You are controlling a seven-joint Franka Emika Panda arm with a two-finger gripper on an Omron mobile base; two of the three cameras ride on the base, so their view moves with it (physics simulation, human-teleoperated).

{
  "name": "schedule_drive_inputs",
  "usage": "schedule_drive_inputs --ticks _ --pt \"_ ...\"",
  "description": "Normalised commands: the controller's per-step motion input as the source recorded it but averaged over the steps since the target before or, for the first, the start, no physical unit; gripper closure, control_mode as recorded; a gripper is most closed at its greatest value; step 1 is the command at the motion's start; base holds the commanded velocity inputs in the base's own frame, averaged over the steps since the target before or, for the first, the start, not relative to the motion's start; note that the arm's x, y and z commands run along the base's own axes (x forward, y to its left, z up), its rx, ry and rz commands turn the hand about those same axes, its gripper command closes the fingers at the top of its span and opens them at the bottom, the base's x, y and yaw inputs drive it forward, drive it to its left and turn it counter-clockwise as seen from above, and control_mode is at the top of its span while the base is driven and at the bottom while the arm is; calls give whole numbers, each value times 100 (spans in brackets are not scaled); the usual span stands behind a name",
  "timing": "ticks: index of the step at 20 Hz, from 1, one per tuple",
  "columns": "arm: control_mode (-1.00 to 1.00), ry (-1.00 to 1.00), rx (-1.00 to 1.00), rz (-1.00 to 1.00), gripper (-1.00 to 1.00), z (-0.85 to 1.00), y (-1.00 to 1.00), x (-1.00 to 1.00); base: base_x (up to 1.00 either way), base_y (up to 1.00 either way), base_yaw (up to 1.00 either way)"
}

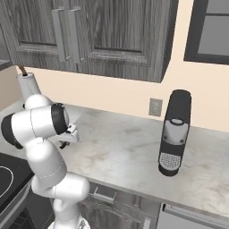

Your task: Retrieve the butter from the fridge and place it on a plate on the dining table. Then retrieve the butter knife by the fridge and place it near the plate.

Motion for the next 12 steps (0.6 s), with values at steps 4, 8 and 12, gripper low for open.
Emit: schedule_drive_inputs --ticks 4,8,12 --pt "-100 0 0 0 100 -11 1 9 0 0 0" --pt "-100 0 1 3 100 -2 -2 0 0 0 0" --pt "-100 0 6 6 100 37 -32 -43 0 0 0"
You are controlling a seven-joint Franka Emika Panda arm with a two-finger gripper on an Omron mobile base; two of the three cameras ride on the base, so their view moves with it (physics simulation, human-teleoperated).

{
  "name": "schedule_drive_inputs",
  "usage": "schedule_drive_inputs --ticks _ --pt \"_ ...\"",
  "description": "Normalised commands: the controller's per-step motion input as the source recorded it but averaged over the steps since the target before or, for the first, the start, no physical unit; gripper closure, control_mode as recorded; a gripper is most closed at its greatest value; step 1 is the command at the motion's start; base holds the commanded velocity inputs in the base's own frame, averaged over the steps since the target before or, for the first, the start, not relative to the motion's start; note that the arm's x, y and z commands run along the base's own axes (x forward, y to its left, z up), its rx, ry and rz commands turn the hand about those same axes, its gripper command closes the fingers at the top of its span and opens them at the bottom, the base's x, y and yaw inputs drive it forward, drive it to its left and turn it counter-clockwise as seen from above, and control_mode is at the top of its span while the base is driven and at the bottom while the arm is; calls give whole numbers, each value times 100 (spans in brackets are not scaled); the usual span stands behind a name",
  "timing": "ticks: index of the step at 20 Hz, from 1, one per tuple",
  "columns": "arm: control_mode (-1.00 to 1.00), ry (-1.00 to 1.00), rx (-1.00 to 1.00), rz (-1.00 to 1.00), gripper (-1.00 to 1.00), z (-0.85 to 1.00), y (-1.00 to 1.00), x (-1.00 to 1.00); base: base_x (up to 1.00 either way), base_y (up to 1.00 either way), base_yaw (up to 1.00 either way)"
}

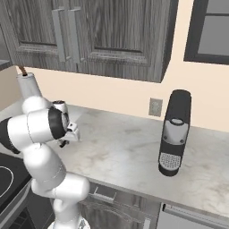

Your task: Retrieve the butter from the fridge and place it on a plate on the dining table. Then retrieve the butter knife by the fridge and place it near the plate.

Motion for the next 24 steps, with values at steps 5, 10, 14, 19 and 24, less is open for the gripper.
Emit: schedule_drive_inputs --ticks 5,10,14,19,24 --pt "-100 0 1 6 100 65 -35 -94 0 0 0" --pt "-100 -3 0 6 100 77 -22 -100 0 0 0" --pt "-100 -12 0 4 100 79 -37 -88 0 0 0" --pt "-100 -9 0 3 100 89 -52 -69 0 0 0" --pt "-100 1 3 0 100 82 -61 -41 0 0 0"
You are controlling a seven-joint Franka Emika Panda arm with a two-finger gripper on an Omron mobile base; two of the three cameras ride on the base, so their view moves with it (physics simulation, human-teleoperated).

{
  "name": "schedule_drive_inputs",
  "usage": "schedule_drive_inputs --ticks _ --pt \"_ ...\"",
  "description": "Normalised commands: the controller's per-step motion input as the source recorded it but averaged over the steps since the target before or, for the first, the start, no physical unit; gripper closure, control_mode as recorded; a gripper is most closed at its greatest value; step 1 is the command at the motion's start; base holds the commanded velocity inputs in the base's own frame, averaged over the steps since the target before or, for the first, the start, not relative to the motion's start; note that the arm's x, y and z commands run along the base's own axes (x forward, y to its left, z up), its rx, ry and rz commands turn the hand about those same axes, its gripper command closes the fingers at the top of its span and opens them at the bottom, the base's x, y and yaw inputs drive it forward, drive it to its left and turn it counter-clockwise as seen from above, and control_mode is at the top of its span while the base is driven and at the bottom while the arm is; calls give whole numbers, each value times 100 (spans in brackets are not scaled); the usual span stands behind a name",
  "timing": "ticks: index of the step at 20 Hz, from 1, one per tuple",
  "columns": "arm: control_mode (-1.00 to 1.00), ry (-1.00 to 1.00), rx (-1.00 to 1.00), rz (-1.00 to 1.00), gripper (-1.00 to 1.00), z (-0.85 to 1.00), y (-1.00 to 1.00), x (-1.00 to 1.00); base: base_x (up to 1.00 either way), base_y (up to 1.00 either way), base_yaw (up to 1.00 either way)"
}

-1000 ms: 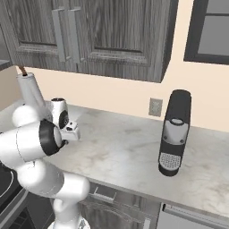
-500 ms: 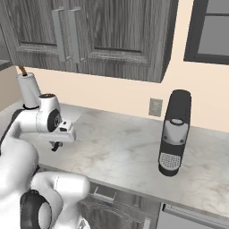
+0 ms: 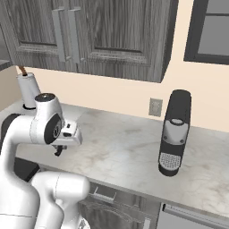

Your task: Retrieve the butter from the fridge and place it on a plate on the dining table. Then retrieve the butter knife by the fridge and place it near the plate.

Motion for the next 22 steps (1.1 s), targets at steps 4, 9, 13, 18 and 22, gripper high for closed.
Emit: schedule_drive_inputs --ticks 4,9,13,18,22 --pt "-100 3 1 -1 100 84 -50 -36 0 0 0" --pt "-100 33 -3 -27 100 15 -12 -6 0 0 0" --pt "-100 16 -5 -28 100 0 0 0 0 0 0" --pt "-100 -12 -1 5 100 0 -2 -16 0 0 0" --pt "-100 -16 -20 17 100 -15 -24 -21 0 0 0"
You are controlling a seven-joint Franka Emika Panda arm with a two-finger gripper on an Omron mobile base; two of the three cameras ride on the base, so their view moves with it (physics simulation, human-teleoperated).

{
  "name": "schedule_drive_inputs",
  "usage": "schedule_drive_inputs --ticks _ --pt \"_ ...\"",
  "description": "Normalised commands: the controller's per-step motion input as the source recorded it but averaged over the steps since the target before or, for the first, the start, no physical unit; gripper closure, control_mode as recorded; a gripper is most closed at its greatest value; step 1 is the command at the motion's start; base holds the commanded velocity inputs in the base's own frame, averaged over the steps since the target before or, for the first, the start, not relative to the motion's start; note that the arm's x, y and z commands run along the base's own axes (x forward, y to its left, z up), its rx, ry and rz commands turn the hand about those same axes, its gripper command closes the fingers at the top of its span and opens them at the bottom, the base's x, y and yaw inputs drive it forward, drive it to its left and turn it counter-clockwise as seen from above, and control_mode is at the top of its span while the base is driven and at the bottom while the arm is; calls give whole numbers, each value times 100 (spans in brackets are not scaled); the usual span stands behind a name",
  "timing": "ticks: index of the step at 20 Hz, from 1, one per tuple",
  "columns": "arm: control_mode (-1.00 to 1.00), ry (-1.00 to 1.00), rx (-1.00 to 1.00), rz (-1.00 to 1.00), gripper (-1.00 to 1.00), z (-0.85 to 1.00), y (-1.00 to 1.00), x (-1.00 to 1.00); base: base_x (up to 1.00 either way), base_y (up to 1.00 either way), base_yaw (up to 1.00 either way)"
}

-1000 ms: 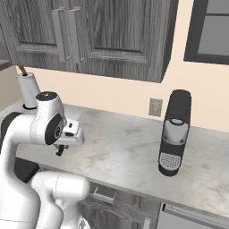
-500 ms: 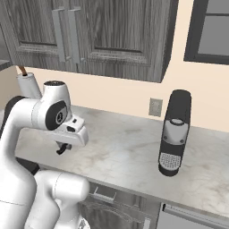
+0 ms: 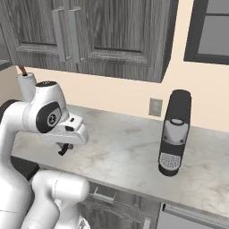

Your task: Retrieve the butter from the fridge and place it on a plate on the dining table. Then retrieve the butter knife by the fridge and place it near the plate.

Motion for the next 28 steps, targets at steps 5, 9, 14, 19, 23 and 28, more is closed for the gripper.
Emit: schedule_drive_inputs --ticks 5,9,14,19,23,28 --pt "-100 -2 -8 5 100 -4 -5 -2 0 0 0" --pt "-100 0 0 0 100 0 0 0 0 0 0" --pt "-100 0 0 0 100 0 0 0 0 0 0" --pt "100 0 0 0 100 0 0 0 -7 -1 -4" --pt "100 0 0 0 100 0 0 0 -23 -8 -37" --pt "100 0 0 0 100 0 0 0 -21 -45 -70"
